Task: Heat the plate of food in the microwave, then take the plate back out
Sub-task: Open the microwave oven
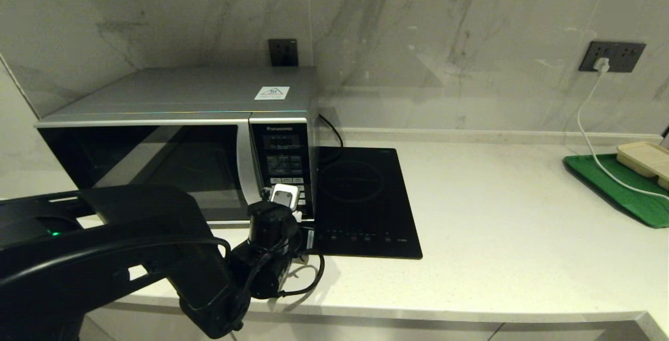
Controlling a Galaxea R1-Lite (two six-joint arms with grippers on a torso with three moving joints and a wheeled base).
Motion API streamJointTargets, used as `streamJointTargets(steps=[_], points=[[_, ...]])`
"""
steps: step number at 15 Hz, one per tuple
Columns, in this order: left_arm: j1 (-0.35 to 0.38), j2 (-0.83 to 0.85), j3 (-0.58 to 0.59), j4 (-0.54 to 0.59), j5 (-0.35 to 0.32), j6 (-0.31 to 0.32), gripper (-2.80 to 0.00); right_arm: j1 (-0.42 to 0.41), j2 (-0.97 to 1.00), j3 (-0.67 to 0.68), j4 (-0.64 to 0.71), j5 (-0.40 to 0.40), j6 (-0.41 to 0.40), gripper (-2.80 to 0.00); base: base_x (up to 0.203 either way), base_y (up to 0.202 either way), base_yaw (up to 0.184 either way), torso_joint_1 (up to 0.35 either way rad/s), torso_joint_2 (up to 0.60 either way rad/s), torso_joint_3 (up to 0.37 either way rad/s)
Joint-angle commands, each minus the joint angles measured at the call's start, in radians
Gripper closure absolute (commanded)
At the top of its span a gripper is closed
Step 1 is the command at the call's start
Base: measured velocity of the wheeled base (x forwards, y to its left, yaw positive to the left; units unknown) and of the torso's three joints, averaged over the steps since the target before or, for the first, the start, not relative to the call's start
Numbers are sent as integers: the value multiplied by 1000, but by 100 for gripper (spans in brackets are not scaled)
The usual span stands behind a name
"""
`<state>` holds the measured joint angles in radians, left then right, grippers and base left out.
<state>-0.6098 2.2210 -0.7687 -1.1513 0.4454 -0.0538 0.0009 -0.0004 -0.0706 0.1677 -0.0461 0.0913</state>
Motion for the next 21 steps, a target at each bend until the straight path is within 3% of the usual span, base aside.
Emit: streamJointTargets(steps=[1,13,21], points=[[2,6,-4,-7,3,-1,0,1,0,0,1,0,1,0,0,0,0,0,0,0],[8,5,-3,-45,5,1,0,1,0,0,1,0,1,0,0,0,0,0,0,0],[-31,-53,155,-55,3,-7,0,0,0,0,1,0,1,0,0,0,0,0,0,0]])
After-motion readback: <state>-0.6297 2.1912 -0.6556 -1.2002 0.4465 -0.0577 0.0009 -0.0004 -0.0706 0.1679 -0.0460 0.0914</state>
